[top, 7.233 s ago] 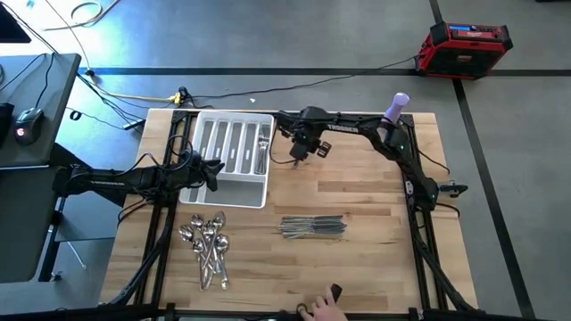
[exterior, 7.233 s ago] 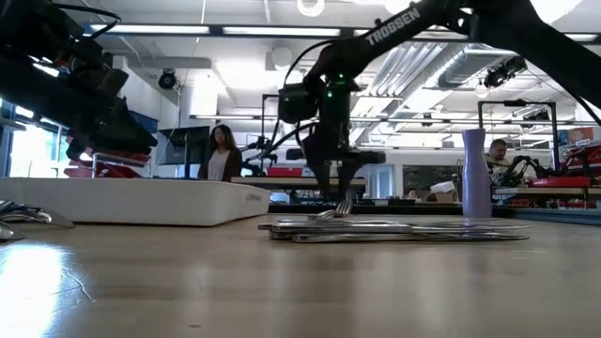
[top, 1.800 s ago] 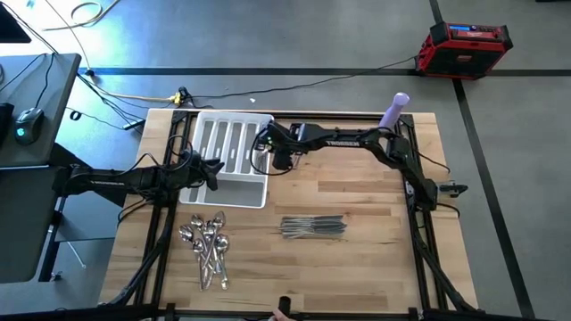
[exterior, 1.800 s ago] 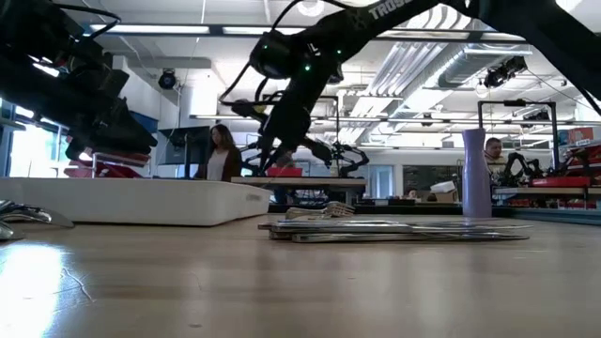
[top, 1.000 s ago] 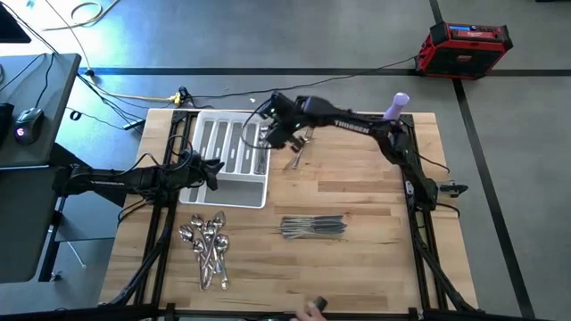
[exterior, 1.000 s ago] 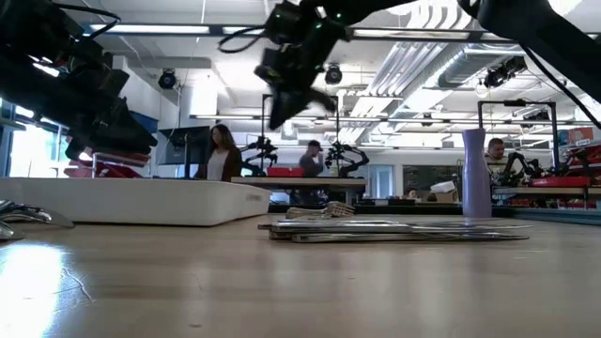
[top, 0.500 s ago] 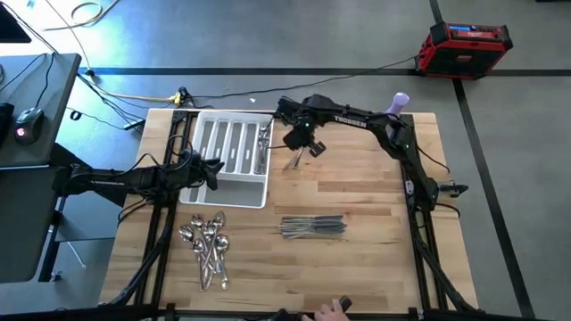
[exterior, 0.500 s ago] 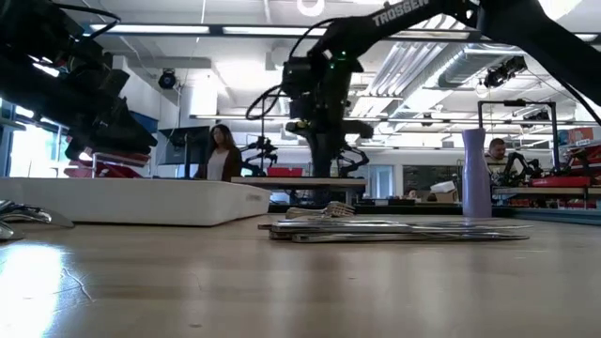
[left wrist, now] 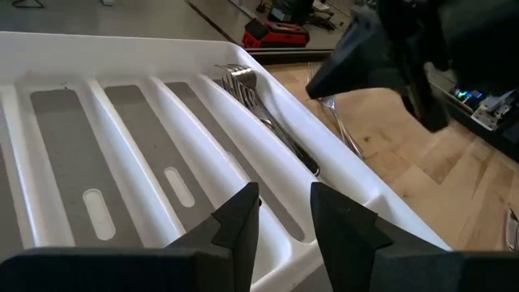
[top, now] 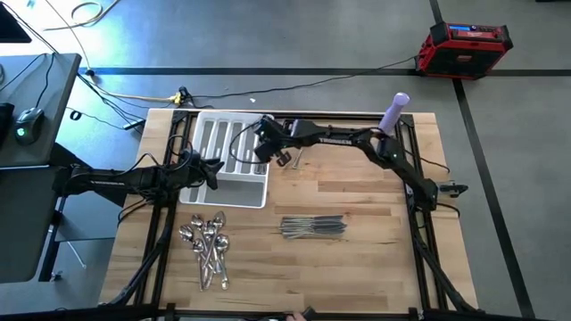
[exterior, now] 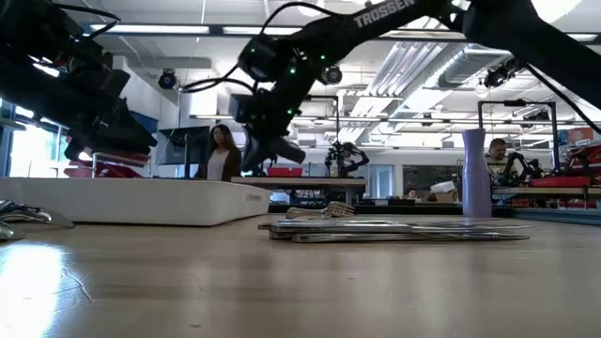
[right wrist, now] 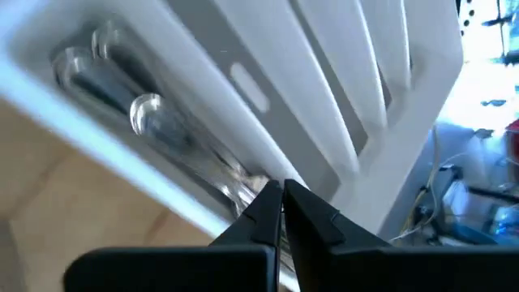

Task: Sort silverware
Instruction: Put the fork in the silverware tray

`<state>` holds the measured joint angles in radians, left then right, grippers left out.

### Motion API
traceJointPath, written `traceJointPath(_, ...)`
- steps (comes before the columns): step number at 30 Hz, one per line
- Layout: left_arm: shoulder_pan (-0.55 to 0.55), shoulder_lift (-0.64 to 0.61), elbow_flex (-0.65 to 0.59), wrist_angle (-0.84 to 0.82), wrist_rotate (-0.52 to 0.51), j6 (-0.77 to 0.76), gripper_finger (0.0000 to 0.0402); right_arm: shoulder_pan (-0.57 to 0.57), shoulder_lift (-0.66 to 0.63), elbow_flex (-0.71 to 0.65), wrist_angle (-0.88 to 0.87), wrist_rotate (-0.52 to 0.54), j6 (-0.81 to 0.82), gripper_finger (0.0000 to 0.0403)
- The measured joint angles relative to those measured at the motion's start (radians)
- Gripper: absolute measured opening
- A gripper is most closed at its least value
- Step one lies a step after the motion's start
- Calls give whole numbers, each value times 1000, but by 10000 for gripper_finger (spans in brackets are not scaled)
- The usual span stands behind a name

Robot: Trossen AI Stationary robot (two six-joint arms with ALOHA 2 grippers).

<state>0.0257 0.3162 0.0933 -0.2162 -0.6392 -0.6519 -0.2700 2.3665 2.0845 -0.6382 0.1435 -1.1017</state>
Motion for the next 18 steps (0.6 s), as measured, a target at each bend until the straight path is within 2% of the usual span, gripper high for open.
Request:
traceJointPath(3, 0, 0, 0, 1, 0, -1, 97, -11, 22, 61, -60, -15, 103, 0)
traceJointPath(7, 0, 0, 0, 3, -1, -1, 97, -11, 24, 111, -128, -116, 157, 0)
traceJointPath(12, 0, 0, 0, 3, -5, -1, 97, 28, 23, 133, -187, -184, 281, 0)
traceJointPath(18, 0, 0, 0, 4, -6, -1, 97, 74, 36, 134, -191, -136, 471, 0)
